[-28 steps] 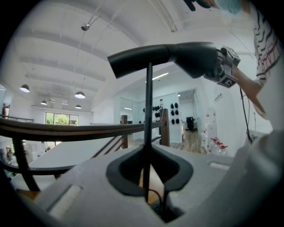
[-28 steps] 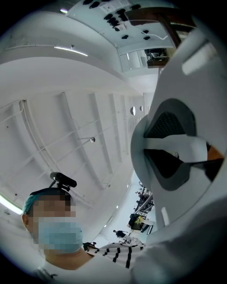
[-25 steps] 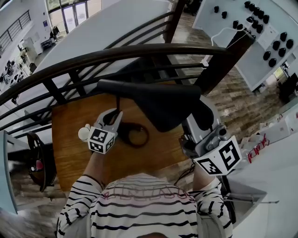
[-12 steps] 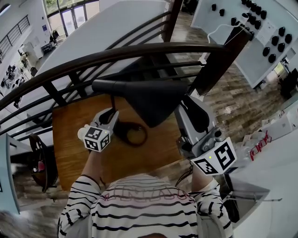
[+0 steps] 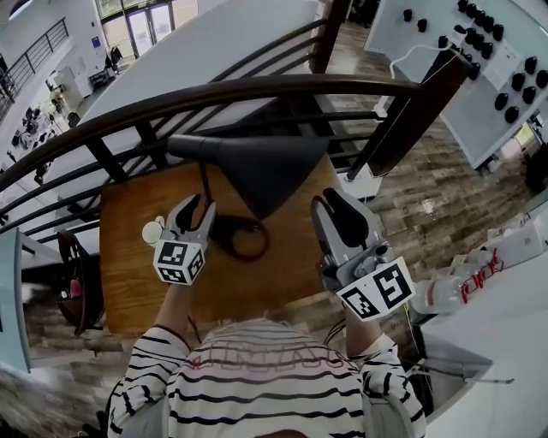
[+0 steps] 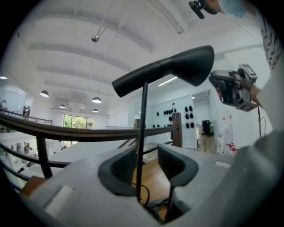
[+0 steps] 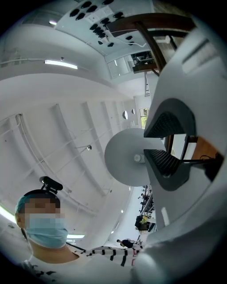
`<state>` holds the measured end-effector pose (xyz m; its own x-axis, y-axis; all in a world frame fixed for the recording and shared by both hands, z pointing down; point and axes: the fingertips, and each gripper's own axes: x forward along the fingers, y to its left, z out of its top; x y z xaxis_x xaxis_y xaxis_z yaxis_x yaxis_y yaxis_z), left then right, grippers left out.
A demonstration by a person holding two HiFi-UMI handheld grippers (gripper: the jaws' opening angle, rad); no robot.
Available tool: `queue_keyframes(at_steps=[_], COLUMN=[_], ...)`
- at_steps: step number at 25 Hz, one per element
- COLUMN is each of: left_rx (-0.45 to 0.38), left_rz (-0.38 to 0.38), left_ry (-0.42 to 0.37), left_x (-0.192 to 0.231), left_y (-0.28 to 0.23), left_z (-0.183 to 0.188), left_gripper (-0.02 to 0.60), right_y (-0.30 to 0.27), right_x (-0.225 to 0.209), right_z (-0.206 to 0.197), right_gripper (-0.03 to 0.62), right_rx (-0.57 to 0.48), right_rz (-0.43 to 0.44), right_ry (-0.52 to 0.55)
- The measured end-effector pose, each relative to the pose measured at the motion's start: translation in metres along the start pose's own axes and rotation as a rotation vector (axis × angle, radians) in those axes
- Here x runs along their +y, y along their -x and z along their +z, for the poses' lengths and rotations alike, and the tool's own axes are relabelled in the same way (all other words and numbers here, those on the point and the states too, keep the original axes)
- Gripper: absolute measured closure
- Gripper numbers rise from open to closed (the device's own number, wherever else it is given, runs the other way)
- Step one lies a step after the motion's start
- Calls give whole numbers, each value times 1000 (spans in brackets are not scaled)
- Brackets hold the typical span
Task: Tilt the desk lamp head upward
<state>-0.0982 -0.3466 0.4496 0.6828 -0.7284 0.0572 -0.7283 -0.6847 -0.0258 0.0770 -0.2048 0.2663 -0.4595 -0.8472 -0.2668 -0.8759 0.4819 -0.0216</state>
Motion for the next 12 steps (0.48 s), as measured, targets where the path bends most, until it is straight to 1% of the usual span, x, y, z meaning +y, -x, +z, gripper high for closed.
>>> queue_keyframes(at_steps=[3, 6, 8, 12], left_rx=[-10, -15, -17, -20], left_rz=[27, 46, 59, 92], left_ry=[9, 19, 27, 49], left_x=[-13, -29, -40, -56], left_y=[13, 26, 36, 55], left_z=[-3, -5, -7, -12], left_gripper=[431, 431, 431, 431], right_y=[8, 16, 21, 31], right_x=[-1, 0, 4, 11], right_z=[-19, -39, -53, -79], right_gripper=[511, 524, 538, 546], right_rx=[25, 62, 95, 151], right_rz=[2, 6, 21, 48], right_ry=[-18, -5, -4, -13])
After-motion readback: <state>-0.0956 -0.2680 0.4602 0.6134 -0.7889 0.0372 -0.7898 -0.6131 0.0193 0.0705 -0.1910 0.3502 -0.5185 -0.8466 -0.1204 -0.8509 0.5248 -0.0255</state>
